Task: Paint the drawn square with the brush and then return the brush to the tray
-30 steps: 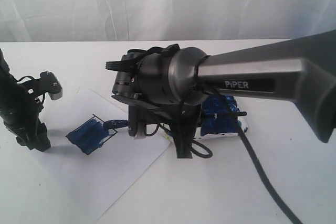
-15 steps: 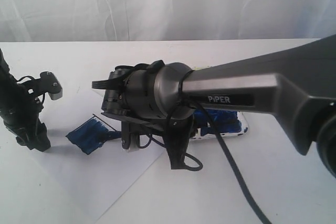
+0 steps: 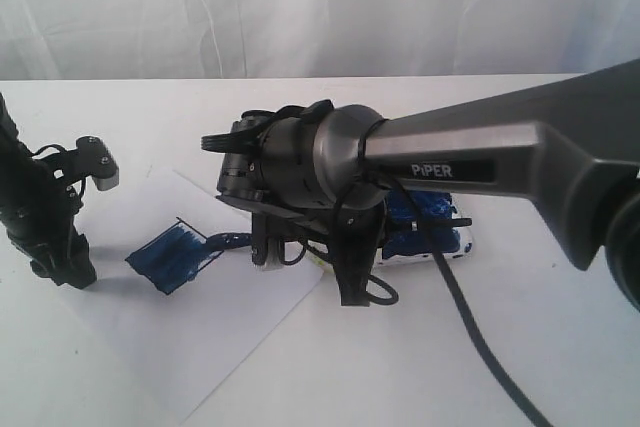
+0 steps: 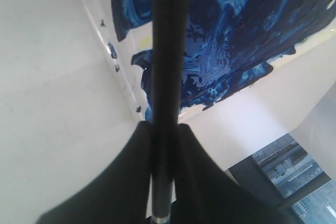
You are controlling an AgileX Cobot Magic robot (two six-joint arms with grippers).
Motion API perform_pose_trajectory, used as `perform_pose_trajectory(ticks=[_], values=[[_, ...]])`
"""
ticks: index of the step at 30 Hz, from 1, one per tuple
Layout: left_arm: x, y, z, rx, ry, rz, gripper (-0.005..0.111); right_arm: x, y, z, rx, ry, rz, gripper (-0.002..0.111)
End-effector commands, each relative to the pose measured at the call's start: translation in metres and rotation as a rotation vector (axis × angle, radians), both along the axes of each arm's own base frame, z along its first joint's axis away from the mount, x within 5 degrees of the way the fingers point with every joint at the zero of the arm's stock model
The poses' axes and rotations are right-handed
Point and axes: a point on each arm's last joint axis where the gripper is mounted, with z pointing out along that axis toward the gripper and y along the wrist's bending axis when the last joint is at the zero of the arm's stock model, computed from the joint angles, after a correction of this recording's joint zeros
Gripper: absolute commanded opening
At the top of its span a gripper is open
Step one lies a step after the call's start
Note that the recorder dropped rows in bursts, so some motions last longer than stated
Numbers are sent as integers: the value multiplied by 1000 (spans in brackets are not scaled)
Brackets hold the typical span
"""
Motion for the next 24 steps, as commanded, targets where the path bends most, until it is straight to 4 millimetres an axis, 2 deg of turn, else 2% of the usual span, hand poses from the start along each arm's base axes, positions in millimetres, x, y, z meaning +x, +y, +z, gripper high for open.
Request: perform_pose_trajectory(ticks=[1, 10, 19, 24], values=[[-6, 1, -15, 4, 71, 7, 64, -5, 2, 0, 5, 5, -2, 0], [-6, 1, -15, 4, 71, 7, 64, -28, 24, 5, 5, 20, 97, 0], [-6, 1, -15, 4, 71, 7, 64, -28, 21, 3, -5, 22, 95, 0], [-6, 1, -15, 4, 71, 7, 64, -27, 11, -6, -49, 29, 86, 0]])
